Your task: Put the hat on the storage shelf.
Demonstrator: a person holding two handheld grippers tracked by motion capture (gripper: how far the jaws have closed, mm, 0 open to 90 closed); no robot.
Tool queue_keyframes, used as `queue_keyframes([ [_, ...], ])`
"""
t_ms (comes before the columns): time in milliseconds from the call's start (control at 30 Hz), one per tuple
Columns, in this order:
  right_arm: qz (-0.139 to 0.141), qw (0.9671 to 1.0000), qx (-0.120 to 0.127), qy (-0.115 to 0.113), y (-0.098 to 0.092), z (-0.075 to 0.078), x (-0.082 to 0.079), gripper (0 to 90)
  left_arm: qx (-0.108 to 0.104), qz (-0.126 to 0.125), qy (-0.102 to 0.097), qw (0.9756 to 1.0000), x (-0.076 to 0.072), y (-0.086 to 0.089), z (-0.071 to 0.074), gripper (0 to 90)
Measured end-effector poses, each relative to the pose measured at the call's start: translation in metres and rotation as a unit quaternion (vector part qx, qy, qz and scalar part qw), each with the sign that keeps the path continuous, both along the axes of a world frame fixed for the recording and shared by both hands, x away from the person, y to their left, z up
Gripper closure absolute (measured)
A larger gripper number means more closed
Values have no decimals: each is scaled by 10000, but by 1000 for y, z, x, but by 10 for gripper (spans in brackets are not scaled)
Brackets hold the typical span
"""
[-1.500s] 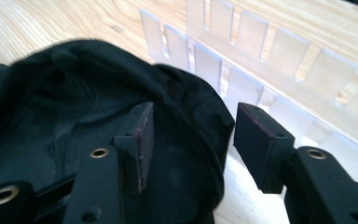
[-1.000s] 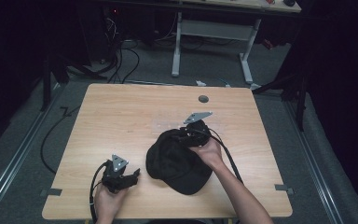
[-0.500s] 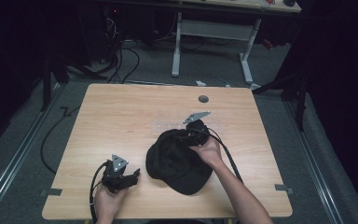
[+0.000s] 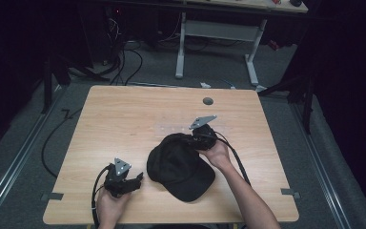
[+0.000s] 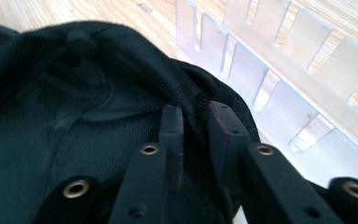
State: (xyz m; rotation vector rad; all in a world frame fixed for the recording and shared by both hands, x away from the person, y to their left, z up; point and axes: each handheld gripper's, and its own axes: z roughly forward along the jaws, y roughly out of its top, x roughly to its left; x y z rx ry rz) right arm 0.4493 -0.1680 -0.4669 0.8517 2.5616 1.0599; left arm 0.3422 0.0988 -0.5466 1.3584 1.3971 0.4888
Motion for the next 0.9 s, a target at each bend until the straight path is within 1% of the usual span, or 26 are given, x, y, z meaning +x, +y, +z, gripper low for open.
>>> queue_keyframes([
  [33,65,10000,-21,-14,-2,0,-1,803,-7,1,-4,10000,0,0,0,289],
  [167,180,9998,-58,-45,-3,-1,-2,841,-4,-2,-2,10000,0,0,0,289],
  [333,348,9994,-36,-73,-5,-1,-5,861,-3,-2,-2,10000,0,0,0,289],
  [467,404,9991,7,-97,-7,-1,-7,865,-3,-2,-1,10000,0,0,0,289],
  [500,433,9990,76,-86,-9,-1,-9,867,-4,-2,-1,10000,0,0,0,289],
  [800,449,9987,252,-58,-17,4,-16,870,-7,-3,0,10000,0,0,0,288],
  [833,447,9984,331,-66,-19,7,-18,871,-5,-5,0,10000,0,0,0,288],
  [900,434,9984,369,-60,-21,9,-20,871,-7,-6,1,10000,0,0,0,288],
])
